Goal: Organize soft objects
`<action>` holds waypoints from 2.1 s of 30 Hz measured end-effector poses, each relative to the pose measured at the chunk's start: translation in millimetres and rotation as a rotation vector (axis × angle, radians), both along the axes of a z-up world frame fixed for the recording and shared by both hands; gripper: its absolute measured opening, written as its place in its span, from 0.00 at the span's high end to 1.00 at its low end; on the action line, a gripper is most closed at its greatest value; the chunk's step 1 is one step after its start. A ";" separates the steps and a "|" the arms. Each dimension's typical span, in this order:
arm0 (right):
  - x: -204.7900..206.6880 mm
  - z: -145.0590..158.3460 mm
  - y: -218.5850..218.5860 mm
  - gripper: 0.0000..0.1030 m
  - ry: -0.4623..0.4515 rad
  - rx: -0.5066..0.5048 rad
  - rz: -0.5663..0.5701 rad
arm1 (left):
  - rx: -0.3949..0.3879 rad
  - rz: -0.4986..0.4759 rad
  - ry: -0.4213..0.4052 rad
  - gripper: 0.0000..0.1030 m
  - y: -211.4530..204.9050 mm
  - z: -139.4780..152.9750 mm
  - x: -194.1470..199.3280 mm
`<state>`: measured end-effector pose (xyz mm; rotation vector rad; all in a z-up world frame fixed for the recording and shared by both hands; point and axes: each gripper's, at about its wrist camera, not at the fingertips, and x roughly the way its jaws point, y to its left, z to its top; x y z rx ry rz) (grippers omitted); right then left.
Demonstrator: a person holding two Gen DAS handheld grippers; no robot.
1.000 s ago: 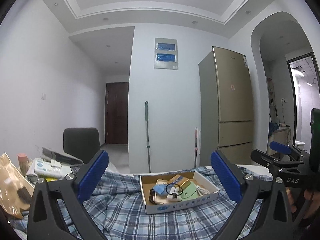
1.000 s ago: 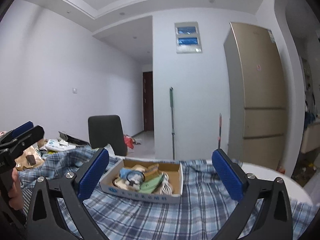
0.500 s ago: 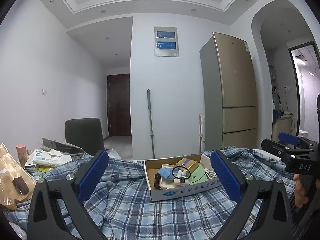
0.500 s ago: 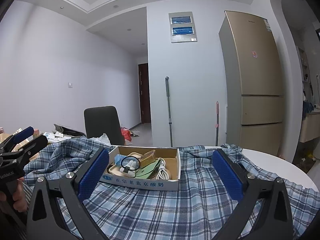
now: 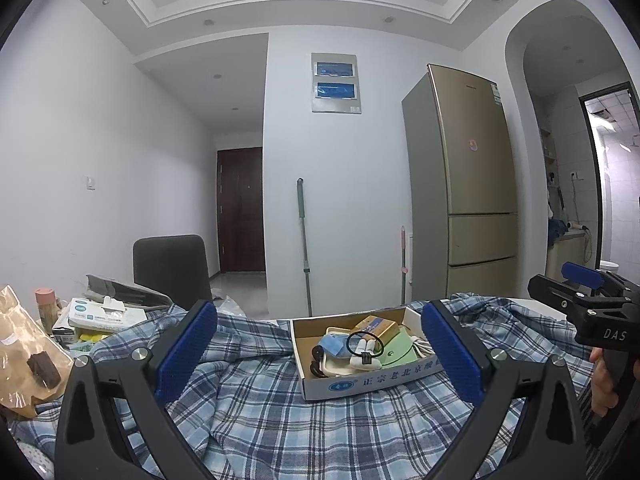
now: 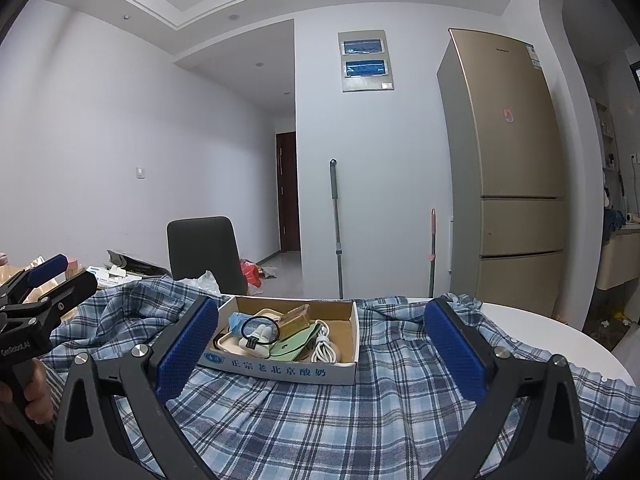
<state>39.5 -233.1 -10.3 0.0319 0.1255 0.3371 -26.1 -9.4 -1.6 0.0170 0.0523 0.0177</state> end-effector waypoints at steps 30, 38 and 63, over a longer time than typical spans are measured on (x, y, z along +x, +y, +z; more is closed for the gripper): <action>1.2 -1.3 -2.1 0.00 0.005 -0.001 -0.004 | -0.004 0.013 0.030 0.00 -0.4 -1.8 3.6; 1.0 -1.1 -1.9 0.00 0.005 -0.001 -0.004 | -0.005 0.012 0.030 0.00 -0.1 -1.9 3.8; 1.1 -0.6 -2.4 0.00 0.005 -0.002 -0.004 | -0.004 0.017 0.037 0.00 -0.4 -2.7 3.2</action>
